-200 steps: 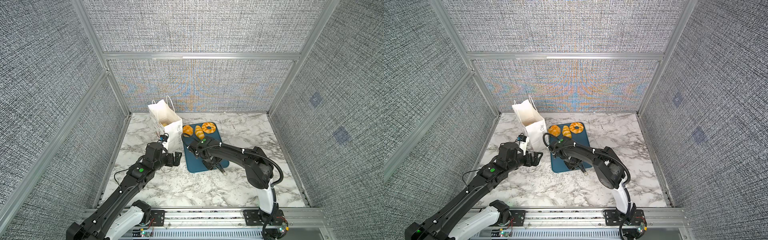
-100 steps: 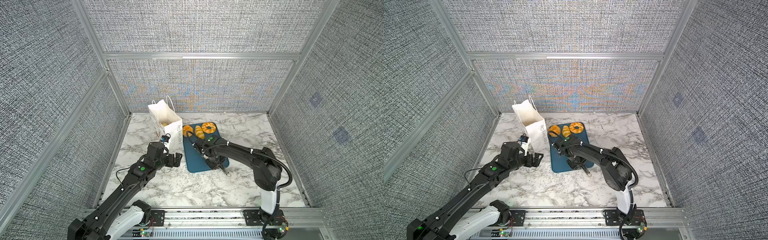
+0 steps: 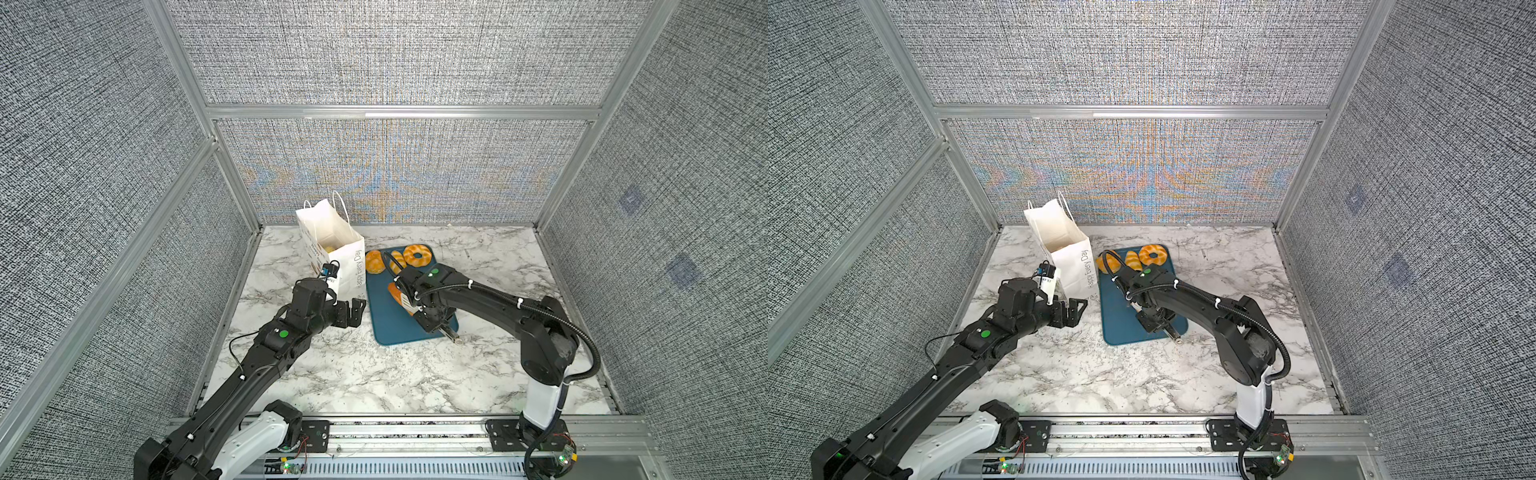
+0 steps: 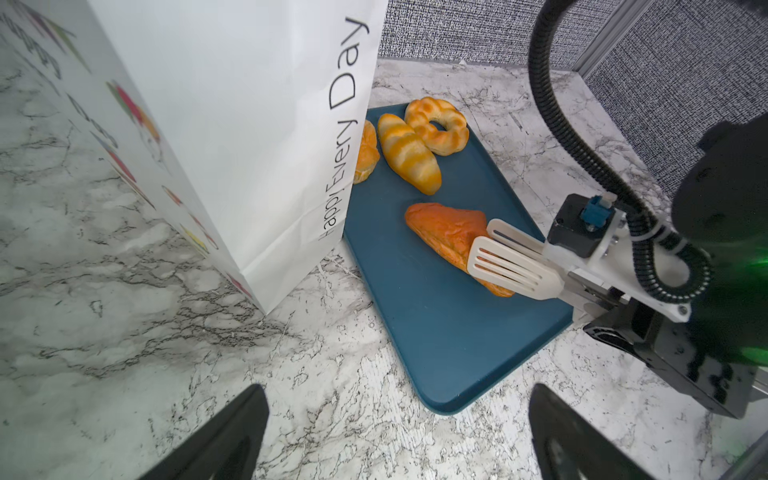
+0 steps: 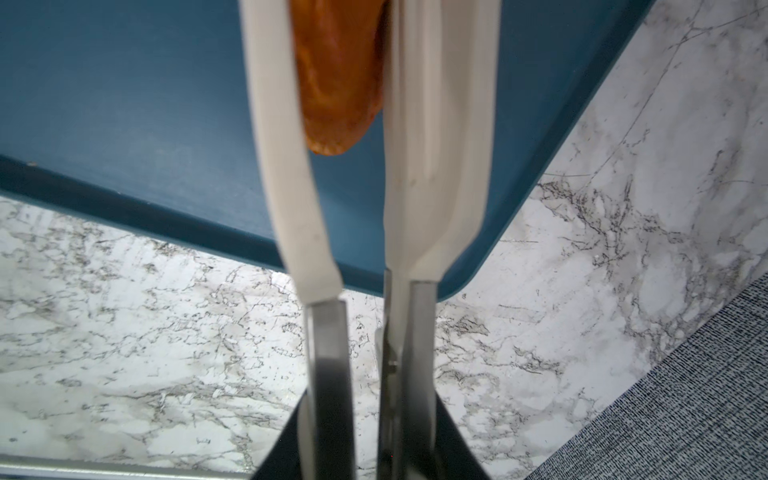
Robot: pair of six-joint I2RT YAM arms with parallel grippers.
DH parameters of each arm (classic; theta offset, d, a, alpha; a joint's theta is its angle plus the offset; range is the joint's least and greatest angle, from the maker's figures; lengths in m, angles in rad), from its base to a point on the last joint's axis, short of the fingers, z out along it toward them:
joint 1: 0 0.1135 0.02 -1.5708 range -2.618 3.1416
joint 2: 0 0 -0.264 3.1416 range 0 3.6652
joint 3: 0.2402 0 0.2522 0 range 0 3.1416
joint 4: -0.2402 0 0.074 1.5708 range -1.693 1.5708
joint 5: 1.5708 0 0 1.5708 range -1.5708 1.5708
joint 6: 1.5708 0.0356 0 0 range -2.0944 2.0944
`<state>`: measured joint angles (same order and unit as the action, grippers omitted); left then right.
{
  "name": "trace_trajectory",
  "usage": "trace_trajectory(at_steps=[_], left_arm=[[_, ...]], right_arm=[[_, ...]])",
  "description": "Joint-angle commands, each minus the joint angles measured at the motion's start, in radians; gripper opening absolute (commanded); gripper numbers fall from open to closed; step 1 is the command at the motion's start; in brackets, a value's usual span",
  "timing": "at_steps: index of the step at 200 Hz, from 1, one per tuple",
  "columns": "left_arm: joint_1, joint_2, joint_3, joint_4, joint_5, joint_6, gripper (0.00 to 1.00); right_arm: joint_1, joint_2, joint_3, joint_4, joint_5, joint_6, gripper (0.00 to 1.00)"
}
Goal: Place the fake bread into the paper bag
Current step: 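Close the tongs on the orange triangular pastry with the right gripper, then lift the orange pastry in the tongs and carry it toward the bag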
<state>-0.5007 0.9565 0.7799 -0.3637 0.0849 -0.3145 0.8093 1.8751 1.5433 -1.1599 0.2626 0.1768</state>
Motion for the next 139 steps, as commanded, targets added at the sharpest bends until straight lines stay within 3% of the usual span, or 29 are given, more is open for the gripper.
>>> trace_trajectory(at_steps=[1,139], left_arm=[[0.001,0.013,0.019,0.052,0.006,0.004,0.99],[-0.023,0.093,0.090,0.094,0.013,0.030,0.99]], right_arm=[[-0.002,-0.024,0.000,0.017,-0.009,-0.006,0.32],[-0.044,-0.135,-0.016,0.095,-0.066,0.005,0.31]])
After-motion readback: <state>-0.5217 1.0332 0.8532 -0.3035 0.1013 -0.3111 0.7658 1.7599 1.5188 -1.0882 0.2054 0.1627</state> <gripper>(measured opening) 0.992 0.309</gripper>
